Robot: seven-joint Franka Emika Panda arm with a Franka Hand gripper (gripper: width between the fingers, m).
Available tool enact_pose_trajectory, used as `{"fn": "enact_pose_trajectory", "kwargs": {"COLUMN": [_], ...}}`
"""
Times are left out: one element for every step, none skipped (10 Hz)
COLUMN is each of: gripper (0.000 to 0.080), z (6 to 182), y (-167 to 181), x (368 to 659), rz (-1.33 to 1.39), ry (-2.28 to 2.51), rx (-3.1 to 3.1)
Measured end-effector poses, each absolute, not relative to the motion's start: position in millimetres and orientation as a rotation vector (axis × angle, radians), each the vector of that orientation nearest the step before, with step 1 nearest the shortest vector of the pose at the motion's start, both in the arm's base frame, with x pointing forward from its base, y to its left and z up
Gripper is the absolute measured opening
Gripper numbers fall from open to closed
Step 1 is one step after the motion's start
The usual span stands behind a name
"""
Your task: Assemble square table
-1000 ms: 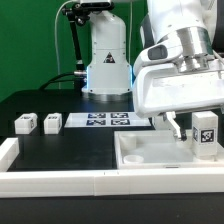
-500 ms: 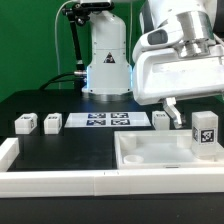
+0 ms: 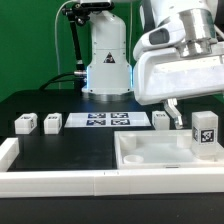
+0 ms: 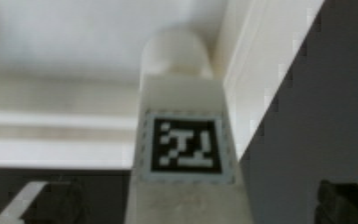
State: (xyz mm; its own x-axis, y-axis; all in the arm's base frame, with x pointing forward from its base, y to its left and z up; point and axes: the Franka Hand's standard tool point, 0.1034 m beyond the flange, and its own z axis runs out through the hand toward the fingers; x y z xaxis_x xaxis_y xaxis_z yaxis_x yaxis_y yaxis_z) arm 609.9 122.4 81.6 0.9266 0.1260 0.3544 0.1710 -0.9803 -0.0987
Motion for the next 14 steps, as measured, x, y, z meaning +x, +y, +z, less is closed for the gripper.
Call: {"fn": "enact_pose_trajectory", "kwargs": {"gripper": [0.0648,0.0648,0.0648,0.0648,0.0648,0.0648,0.0648,0.0648,0.0648,0.0648,0.0618,0.0618,0.0475,0.0307], "z": [82.5,82.3,85.0,85.0,83.2,82.4,81.3,79.4,77.5,77.4,77.5,77.6,77.4,77.3], "y": [121.9,123.3,123.2,123.0,124.0,122.8,121.9,120.9,121.2,122.6,121.9,121.4,120.3,119.6], "x": [613.4,611.8,614.3,615.7,609.0,609.6,609.3,606.5,602.9,602.6,603.1,603.4,603.9,604.2], "rz": [-0.465,-0.305,-0.197,-0.152,-0.049,-0.053,-0.067,-0.061,-0.051,-0.051,-0.052,-0.053,-0.053,-0.055], "ry": [-0.231,-0.237,-0.24,-0.241,-0.243,-0.24,-0.233,-0.22,-0.201,-0.202,-0.202,-0.206,-0.205,-0.205], "rx": [-2.962,-2.965,-2.962,-2.959,-2.954,-2.956,-2.958,-2.96,-2.962,-2.962,-2.962,-2.962,-2.962,-2.963]}}
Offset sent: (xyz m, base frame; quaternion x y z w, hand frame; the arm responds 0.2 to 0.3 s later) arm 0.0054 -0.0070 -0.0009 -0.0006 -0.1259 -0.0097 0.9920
